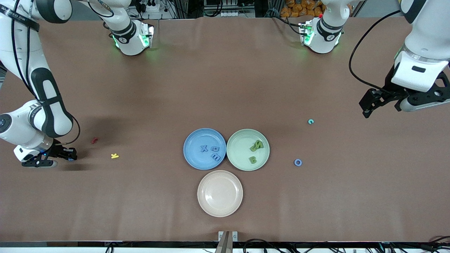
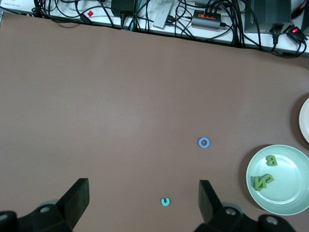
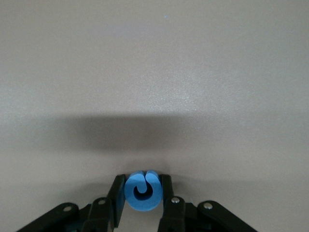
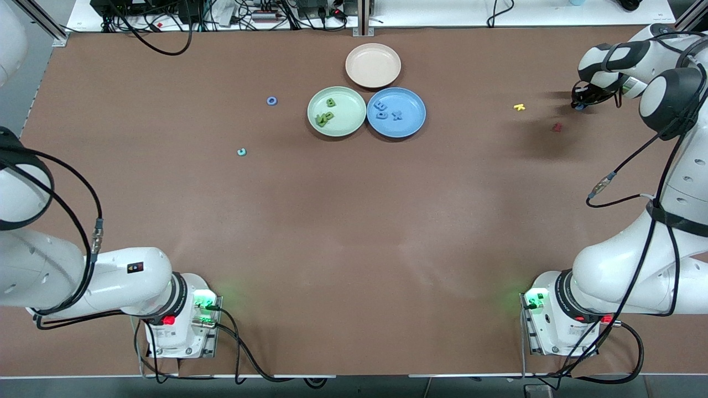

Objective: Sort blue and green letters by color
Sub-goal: 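Carry the blue o onto the blue plate and open the right gripper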

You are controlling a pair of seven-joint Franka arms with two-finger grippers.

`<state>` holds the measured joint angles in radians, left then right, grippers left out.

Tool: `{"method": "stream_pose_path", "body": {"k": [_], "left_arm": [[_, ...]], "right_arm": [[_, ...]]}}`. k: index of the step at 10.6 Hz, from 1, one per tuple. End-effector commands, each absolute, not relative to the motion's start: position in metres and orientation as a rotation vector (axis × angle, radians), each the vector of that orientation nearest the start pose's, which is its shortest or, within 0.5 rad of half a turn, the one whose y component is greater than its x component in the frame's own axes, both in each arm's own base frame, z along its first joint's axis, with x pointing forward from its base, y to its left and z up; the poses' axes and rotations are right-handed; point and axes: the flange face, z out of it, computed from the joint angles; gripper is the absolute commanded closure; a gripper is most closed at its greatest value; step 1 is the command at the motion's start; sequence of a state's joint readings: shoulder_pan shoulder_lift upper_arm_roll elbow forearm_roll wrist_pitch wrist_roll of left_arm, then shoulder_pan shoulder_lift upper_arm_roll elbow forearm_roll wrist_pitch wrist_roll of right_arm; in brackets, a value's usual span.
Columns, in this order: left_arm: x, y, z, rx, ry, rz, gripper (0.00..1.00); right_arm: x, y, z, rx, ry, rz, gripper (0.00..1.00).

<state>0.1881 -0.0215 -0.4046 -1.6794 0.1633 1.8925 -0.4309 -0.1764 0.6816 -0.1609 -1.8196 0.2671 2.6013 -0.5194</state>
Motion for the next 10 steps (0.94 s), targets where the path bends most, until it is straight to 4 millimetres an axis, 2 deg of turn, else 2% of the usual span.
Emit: {"method": "stream_pose_path", "body": {"k": [1, 2, 4, 6, 7, 9, 10], "left_arm": [[0.555, -0.105, 0.631, -3.027, -0.284, -0.406, 0.0], [0.554, -0.107, 0.648, -3.031, -0.282, -0.392, 0.0], [0.556, -0.097, 0.659, -3.03, -0.316, -0.34, 0.0], [0.557, -0.097, 0.658, -3.032, -0.315, -0.328, 0.0], [0.556, -0.097, 0.658, -3.031, -0.317, -0.328, 0.0], [0.554, -0.098, 0.659, -3.036, -0.317, -0.298, 0.0], [0.553, -0.097, 0.663, -3.064, -0.332, -0.296, 0.0]], "right_arm": [[0.622, -0.21, 0.167, -3.095, 0.036, -0.204, 0.68], [0.629, -0.203, 0.178, -3.095, 0.025, -0.226, 0.71], [0.642, -0.169, 0.21, -3.067, 0.048, -0.227, 0.73], [0.648, -0.14, 0.227, -3.041, 0.126, -0.211, 0.74], [0.653, -0.118, 0.237, -3.026, 0.169, -0.209, 0.75], [0.665, -0.032, 0.257, -2.988, 0.277, -0.208, 0.75], [0.666, 0.01, 0.262, -2.972, 0.324, -0.199, 0.75]]}}
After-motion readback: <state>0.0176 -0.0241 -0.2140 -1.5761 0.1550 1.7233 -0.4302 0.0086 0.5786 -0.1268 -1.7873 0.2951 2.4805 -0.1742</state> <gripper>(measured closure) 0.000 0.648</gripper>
